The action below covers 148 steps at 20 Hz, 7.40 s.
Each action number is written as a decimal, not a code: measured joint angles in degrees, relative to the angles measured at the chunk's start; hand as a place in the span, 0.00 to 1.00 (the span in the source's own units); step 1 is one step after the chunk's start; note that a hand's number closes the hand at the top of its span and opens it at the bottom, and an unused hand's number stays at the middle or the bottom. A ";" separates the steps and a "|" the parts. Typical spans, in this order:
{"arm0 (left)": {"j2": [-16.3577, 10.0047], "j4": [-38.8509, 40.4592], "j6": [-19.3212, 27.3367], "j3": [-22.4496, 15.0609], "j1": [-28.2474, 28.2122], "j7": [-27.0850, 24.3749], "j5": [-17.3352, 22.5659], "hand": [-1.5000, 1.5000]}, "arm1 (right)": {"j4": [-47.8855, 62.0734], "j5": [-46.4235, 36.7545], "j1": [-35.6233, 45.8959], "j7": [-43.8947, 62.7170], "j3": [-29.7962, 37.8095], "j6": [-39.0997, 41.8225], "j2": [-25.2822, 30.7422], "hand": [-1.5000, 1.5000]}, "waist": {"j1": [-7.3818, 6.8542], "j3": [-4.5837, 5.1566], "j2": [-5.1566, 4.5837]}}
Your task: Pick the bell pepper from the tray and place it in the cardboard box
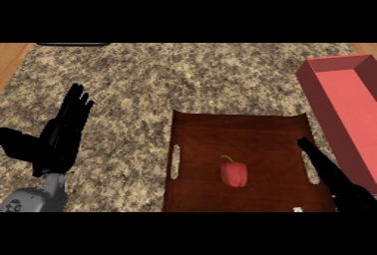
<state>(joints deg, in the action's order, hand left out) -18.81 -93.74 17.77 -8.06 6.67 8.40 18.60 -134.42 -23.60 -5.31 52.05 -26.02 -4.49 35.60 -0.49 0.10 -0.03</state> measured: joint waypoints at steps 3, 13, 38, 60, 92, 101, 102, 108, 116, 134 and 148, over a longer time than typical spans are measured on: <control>0.34 1.32 -1.39 1.09 -0.07 -1.10 0.09 0.50 | 1.18 -3.69 3.67 4.48 -3.06 1.66 -2.79 0.00 | 0.16 -0.01 0.03; 1.61 -1.55 -3.17 3.81 -1.46 1.17 -1.68 0.50 | 9.23 -13.68 8.23 6.34 -7.79 3.94 -15.19 0.00 | 0.35 -0.09 0.06; 7.66 -1.83 -7.50 7.82 -1.11 3.20 -7.76 0.50 | 24.69 -24.87 4.62 -4.02 -4.23 4.28 -27.10 0.00 | 0.49 -0.11 0.05; 11.07 -3.85 -10.43 10.31 -2.12 4.35 -11.00 0.50 | 33.73 -27.17 3.72 -12.08 -0.68 4.97 -32.46 0.00 | 0.48 -0.10 0.07; 11.90 -2.49 -12.83 12.57 -0.89 4.73 -11.75 0.50 | 52.45 -36.67 29.75 -12.60 -7.63 11.37 -35.43 1.00 | -0.18 -0.10 -0.04; 12.33 -3.09 -12.46 12.42 -1.42 5.22 -12.33 0.50 | 40.32 -37.67 37.11 -8.11 -8.29 20.43 -35.51 1.00 | 0.35 -0.09 0.13; 12.37 -3.34 -12.41 12.37 -1.41 5.47 -12.31 0.50 | 39.06 -37.41 37.73 -6.37 -8.05 18.88 -35.52 1.00 | 0.27 -0.09 0.16; 12.82 -2.76 -12.09 12.24 -1.41 5.01 -12.70 0.50 | 32.92 -40.43 43.22 2.09 -2.70 15.91 -35.53 1.00 | 0.53 -0.09 0.23; 12.27 -2.32 -12.78 12.99 -0.58 4.96 -12.14 0.50 | 27.29 -42.61 45.12 3.12 9.83 17.40 -31.19 1.00 | 0.70 -0.09 0.16; 12.26 -3.09 -13.11 13.32 -0.24 6.05 -11.89 0.50 | 42.78 -38.75 38.61 -15.86 32.03 11.06 -13.54 1.00 | 0.22 -0.12 -0.06; 12.40 -2.81 -13.99 12.92 -0.51 5.07 -12.02 0.50 | 73.94 -37.49 39.84 -29.44 36.23 15.92 -4.36 0.00 | -0.50 -0.14 -0.29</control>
<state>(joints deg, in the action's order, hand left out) -6.42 -96.55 3.78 4.86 6.15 13.47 6.58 -60.48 -61.09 34.53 22.61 10.21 11.43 31.24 -0.99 -0.03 -0.32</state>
